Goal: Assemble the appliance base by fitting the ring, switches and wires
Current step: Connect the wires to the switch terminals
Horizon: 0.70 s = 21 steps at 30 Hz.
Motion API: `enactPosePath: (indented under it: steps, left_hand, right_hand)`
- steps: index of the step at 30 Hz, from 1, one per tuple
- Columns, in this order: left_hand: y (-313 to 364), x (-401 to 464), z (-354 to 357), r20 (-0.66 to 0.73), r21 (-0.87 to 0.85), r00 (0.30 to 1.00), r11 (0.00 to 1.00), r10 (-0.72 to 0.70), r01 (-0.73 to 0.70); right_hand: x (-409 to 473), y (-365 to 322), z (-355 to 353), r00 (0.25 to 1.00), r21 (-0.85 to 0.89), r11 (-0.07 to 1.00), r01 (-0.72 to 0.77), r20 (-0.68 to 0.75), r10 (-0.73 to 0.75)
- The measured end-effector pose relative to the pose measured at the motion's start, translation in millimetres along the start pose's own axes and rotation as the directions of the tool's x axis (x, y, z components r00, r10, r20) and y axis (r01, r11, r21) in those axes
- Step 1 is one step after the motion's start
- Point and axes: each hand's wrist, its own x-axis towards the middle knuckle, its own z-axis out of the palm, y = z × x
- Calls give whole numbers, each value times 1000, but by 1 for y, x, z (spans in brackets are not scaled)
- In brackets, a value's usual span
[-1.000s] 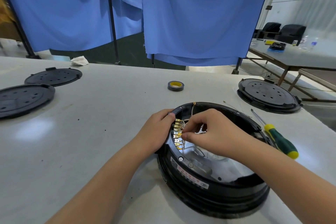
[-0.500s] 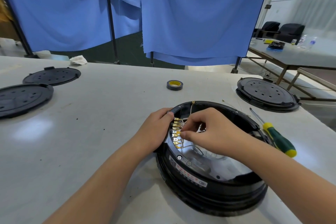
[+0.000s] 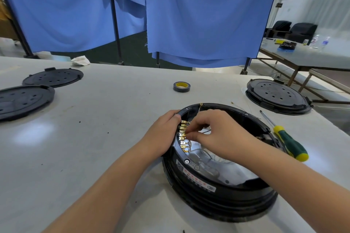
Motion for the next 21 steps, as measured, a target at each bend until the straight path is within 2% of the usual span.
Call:
enactPosePath:
  steps: [9,21]
  left_hand:
    - [0,1,0,32,15,999,1000,-6,6]
    - [1,0,-1,41,11,999,1000,5,-5]
  right_hand:
    - [0,-3,0,999,-68,997,48,-4,-48]
    - [-1,-3,3,999,-63,997,53,-12,-53]
